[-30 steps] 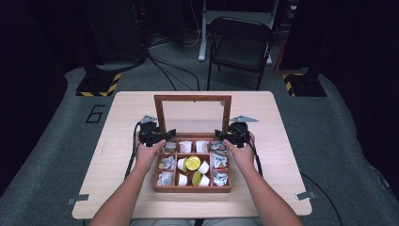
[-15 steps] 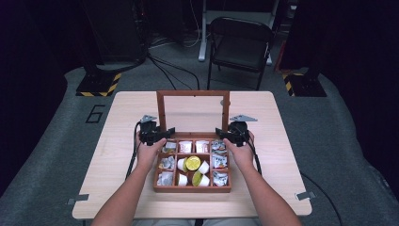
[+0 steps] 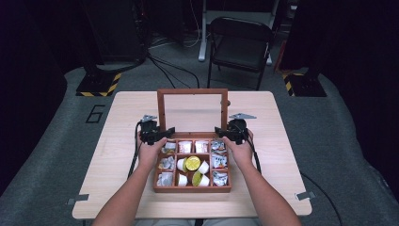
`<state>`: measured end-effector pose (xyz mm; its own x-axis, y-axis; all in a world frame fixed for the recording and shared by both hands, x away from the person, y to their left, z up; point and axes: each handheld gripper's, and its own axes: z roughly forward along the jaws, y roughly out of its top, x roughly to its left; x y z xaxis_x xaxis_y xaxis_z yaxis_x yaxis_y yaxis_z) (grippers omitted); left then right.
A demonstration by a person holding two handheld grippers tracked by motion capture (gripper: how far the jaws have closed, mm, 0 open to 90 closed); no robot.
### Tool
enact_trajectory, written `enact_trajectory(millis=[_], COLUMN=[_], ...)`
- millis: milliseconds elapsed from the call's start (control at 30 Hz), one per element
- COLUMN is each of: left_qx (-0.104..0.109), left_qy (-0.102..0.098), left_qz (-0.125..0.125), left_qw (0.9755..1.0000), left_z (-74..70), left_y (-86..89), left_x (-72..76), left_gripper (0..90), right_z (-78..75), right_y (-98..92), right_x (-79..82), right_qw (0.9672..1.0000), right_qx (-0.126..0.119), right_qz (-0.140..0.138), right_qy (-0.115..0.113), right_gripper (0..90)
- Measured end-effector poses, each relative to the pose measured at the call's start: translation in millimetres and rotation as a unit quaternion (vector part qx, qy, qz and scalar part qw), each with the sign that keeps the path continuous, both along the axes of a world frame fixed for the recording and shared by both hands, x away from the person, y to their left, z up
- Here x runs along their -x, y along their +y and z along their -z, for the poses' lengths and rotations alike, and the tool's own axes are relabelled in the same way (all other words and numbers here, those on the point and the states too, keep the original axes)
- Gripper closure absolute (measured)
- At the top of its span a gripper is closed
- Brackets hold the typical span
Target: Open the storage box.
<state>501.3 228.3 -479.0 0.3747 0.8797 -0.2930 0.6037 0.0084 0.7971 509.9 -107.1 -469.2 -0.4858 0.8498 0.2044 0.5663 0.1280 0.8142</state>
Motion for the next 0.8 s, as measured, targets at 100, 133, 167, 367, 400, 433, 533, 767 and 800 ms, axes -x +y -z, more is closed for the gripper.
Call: enact_trajectory(millis=[100,133,167,367,400,433,533,767,800], left_qx=[0.004,0.005,0.005,0.000,0.000,0.000,0.003,0.010,0.010], left_qy=[0.006,0.008,0.008,0.018,0.018,0.018,0.021,0.028,0.031], left_qz=[-0.002,-0.003,-0.003,-0.009,-0.009,-0.009,-0.009,-0.010,-0.010], left_qw=[1.0000,1.0000,1.0000,0.9998,0.9998,0.9998,0.9997,0.9995,0.9994], left_z=[0.3,0.2,0.2,-0.9,-0.9,-0.7,-0.1,1.2,1.2], left_y=[-0.2,-0.3,-0.3,-2.9,-2.9,-3.0,-3.3,-3.1,-3.2], left_x=[-1.3,-1.6,-1.6,-3.6,-3.6,-4.0,-4.6,-7.7,-8.0], left_gripper=[37.8,37.8,37.8,36.0,35.9,35.8,35.4,34.8,34.8], right_z=[0.6,0.7,0.7,1.7,1.7,2.1,2.7,3.7,3.9], right_y=[-0.2,-0.2,-0.2,-1.1,-1.1,-1.3,-1.7,-2.6,-2.7], right_x=[-1.7,-2.3,-2.3,-4.9,-4.9,-5.4,-6.7,-9.0,-9.3], right_qw=[1.0000,0.9999,0.9999,0.9998,0.9998,0.9998,0.9995,0.9988,0.9987], right_qx=[-0.005,-0.008,-0.008,-0.013,-0.013,-0.016,-0.025,-0.036,-0.036], right_qz=[0.001,0.001,0.001,-0.003,-0.003,0.001,0.003,0.006,0.006], right_qy=[0.005,0.008,0.008,0.012,0.012,0.015,0.019,0.033,0.034], right_gripper=[49.2,49.2,49.2,49.2,49.2,49.1,49.1,49.1,49.1])
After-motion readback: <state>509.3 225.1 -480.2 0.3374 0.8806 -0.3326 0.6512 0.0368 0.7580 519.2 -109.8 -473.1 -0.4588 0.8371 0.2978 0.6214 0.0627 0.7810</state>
